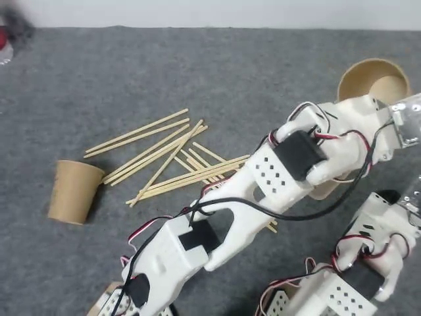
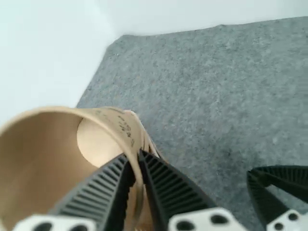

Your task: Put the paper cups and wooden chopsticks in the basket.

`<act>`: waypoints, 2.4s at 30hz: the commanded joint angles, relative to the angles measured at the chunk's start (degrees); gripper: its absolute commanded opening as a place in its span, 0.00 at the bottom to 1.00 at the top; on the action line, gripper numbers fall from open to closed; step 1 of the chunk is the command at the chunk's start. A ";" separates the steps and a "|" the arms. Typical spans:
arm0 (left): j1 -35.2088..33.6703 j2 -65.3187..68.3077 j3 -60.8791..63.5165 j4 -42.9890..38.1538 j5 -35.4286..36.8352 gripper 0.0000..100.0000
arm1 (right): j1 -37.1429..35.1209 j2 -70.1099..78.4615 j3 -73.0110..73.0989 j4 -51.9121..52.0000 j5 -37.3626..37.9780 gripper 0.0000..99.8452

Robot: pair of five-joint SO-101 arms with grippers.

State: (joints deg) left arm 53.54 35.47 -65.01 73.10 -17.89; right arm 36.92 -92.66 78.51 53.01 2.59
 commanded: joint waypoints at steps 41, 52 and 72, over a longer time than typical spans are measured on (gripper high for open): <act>-8.88 6.42 -6.20 -12.22 9.41 0.13 | -1.98 -0.04 0.35 -1.36 -0.18 0.01; -5.71 7.03 -9.63 -8.79 9.41 0.13 | -1.98 -0.04 0.44 -1.36 -0.18 0.01; -15.65 -1.05 -20.18 12.92 9.32 0.13 | -2.07 -0.04 0.62 -1.36 -0.35 0.01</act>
State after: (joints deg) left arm 45.45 41.98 -78.37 71.60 -8.84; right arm 35.60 -92.66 79.47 53.01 2.59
